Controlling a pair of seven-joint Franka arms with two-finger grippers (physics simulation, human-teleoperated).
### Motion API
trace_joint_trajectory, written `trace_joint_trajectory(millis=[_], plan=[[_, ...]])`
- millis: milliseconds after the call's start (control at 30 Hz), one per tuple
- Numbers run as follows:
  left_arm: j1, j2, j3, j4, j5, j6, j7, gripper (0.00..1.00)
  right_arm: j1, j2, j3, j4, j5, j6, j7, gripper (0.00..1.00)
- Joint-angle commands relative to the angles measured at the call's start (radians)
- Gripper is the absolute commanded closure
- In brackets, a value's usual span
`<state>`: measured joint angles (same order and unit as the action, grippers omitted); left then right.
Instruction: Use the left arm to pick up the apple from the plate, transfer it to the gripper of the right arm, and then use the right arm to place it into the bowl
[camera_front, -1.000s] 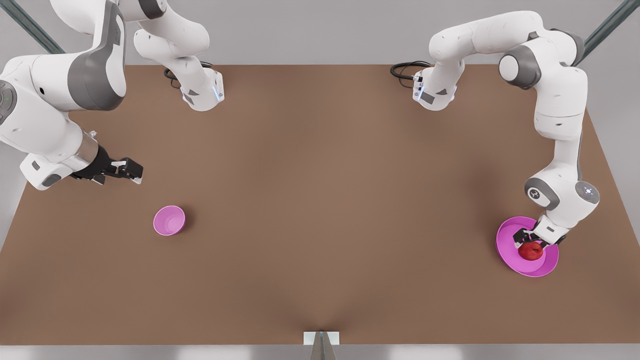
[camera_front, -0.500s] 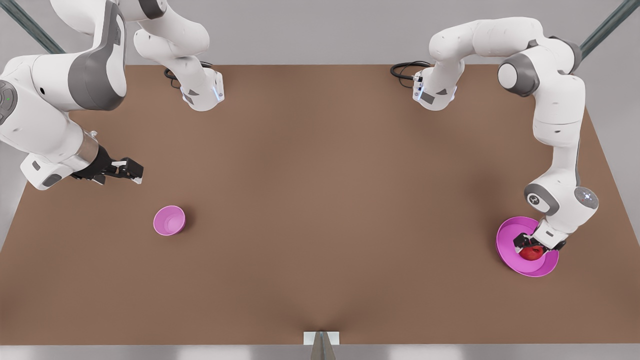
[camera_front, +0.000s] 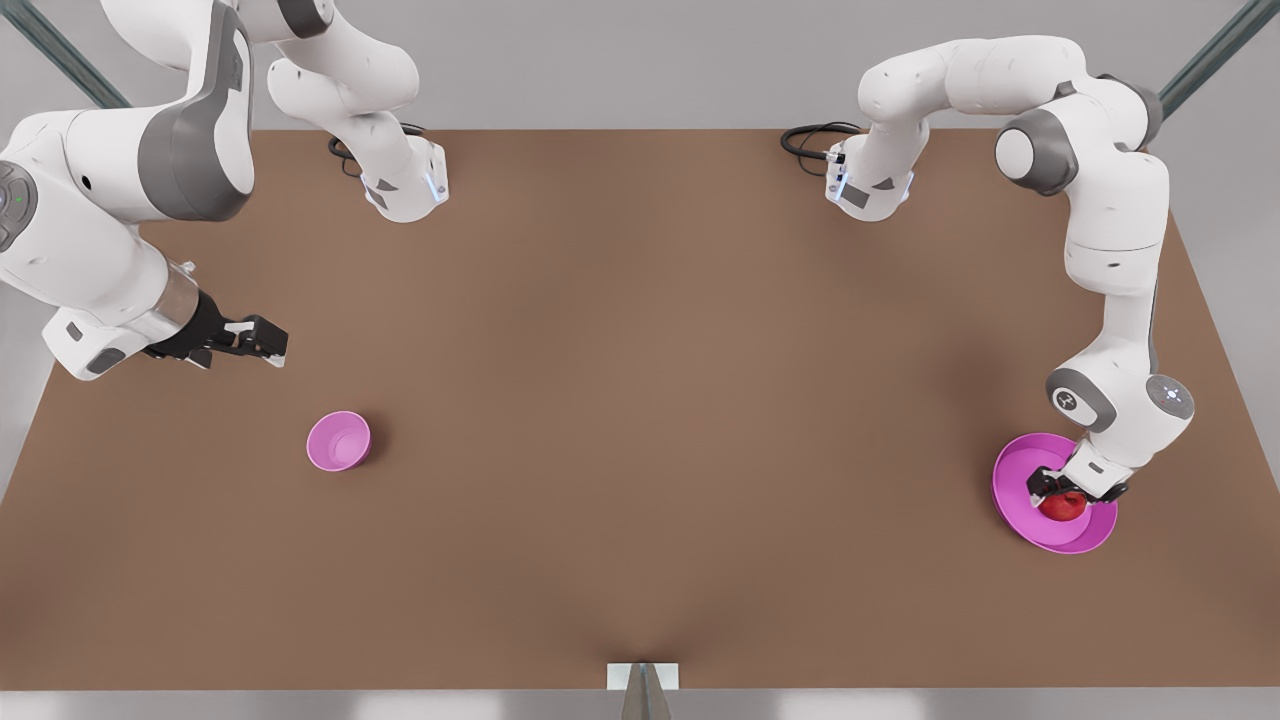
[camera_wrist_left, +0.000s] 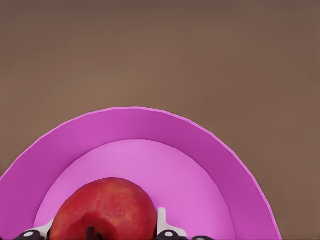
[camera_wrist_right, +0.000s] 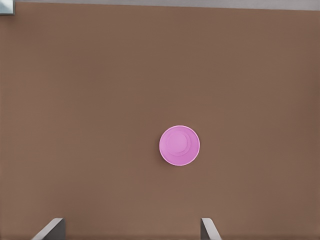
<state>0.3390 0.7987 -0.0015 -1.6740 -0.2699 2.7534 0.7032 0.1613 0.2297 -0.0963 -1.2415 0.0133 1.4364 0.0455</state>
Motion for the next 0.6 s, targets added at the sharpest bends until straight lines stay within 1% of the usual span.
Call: trace_joint_trajectory(millis=[0, 200, 233, 267, 367, 400, 500, 533, 567], plan=[[0.000, -0.001, 0.000, 0.000, 0.001, 0.000, 0.015, 0.16, 0.001, -0.001, 0.000, 0.000, 0.001, -0.001, 0.002, 0.00], [0.000, -0.018, 0.000, 0.000, 0.003, -0.020, 0.019, 0.22, -0.002, -0.001, 0.000, 0.000, 0.001, -0.001, 0.001, 0.00], [0.003, -0.036, -0.002, 0.000, 0.003, -0.061, 0.019, 0.25, 0.000, -0.001, 0.000, 0.000, 0.001, -0.001, 0.002, 0.00], [-0.002, -0.053, -0.002, 0.005, 0.008, -0.075, 0.018, 0.25, -0.002, -0.001, 0.000, 0.000, 0.001, -0.001, 0.002, 0.00], [-0.009, -0.079, -0.009, 0.102, 0.006, -0.282, 0.012, 0.27, 0.000, -0.001, 0.000, 0.000, 0.001, -0.001, 0.001, 0.00], [-0.023, -0.092, -0.025, 0.106, 0.005, -0.288, 0.012, 0.27, 0.000, -0.001, 0.000, 0.000, 0.001, -0.001, 0.002, 0.00], [-0.020, -0.122, -0.126, 0.108, 0.000, -0.298, 0.012, 0.28, 0.000, -0.001, 0.000, 0.000, 0.001, -0.001, 0.002, 0.00], [-0.014, -0.127, -0.184, 0.115, -0.002, -0.310, 0.001, 0.28, 0.003, -0.001, 0.000, 0.000, 0.001, -0.001, 0.010, 0.00], [-0.018, -0.127, -0.216, 0.128, -0.035, -0.331, -0.028, 0.28, 0.001, -0.001, 0.000, 0.000, 0.001, -0.001, 0.010, 0.00]])
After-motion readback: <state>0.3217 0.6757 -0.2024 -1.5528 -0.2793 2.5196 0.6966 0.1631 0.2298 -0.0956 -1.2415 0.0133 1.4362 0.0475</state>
